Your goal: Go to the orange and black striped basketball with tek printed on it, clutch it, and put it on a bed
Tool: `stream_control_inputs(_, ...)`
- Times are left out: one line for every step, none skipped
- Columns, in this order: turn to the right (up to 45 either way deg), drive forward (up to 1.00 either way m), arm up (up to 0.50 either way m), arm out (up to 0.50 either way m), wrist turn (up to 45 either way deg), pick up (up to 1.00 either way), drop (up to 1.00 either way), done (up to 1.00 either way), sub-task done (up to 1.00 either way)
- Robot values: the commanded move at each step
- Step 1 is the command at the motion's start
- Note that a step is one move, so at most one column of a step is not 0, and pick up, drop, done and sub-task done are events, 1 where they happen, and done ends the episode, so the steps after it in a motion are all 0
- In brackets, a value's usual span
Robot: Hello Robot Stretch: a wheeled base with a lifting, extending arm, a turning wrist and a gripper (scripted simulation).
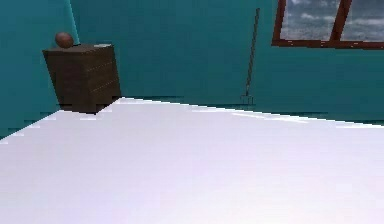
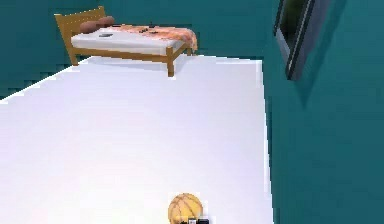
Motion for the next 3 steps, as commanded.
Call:
stream_control_inputs(0.0, 0.0, 0.0, 0.0, 45.0, 0.0, 0.0, 0.0, 0.0)
stream_control_inputs(0.0, 0.0, 0.0, 0.0, 45.0, 0.0, 0.0, 0.0, 0.0)
stream_control_inputs(0.0, 0.0, 0.0, 0.0, 45.0, 0.0, 0.0, 0.0, 0.0)
